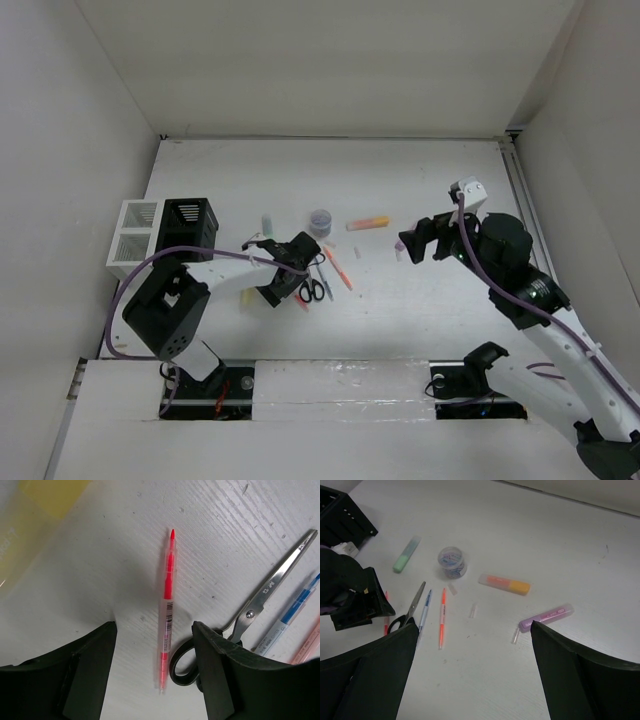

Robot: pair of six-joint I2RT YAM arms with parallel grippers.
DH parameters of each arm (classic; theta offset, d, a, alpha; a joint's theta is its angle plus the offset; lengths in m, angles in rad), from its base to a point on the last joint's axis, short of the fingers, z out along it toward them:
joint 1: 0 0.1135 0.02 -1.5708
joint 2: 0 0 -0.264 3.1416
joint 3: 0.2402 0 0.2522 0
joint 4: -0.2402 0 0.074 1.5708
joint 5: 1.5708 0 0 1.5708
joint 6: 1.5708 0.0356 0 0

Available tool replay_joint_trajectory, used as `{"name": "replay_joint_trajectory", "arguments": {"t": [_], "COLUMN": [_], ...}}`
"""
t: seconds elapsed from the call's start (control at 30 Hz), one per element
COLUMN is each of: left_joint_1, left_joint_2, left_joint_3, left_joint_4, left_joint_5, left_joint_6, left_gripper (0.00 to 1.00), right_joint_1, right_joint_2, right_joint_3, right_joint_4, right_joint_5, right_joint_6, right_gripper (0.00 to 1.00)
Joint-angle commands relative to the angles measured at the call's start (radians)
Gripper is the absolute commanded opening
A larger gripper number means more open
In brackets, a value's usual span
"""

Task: Sort the stationery into containers
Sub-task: Pick up the pen from the center of the board.

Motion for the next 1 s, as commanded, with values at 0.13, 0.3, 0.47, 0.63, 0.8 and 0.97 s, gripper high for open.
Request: {"name": "replay_joint_trajectory", "arguments": {"t": [0.13,0.3,0.47,0.63,0.8,0.97], "left_joint_1": [-0.005,-0.034,-0.034,-0.043,-0.043,-0.077], "left_joint_2": [0.093,0.137,0.159,0.150,0.171,0.202], "left_joint_3": [0.024,0.063,0.052,0.031,0.030,0.041], "left_joint_4": [-0.088,-0.114,-0.114,-0.105,-0.095,-0.085], "left_joint_5": [0.016,0.035,0.064,0.075,0.093,0.102], "left_joint_6": [-0.037,-0.037,-0.047,-0.057,-0.057,-0.070], "left_gripper": [0.58,0.55,0.52,0.49,0.47,0.45], "right_joint_1": [0.011,0.011,0.020,0.020,0.020,0.020], "right_joint_2": [-0.043,-0.053,-0.083,-0.092,-0.102,-0.102], "right_joint_3": [-0.014,-0.023,-0.023,-0.023,-0.023,-0.023], "right_joint_4": [0.081,0.081,0.071,0.071,0.071,0.062], "right_joint_5": [-0.027,-0.017,0.006,0.015,0.015,0.015], "right_joint_6": [0.029,0.029,0.029,0.029,0.029,0.029], "right_gripper": [1.00,1.00,1.00,1.00,1.00,1.00]}}
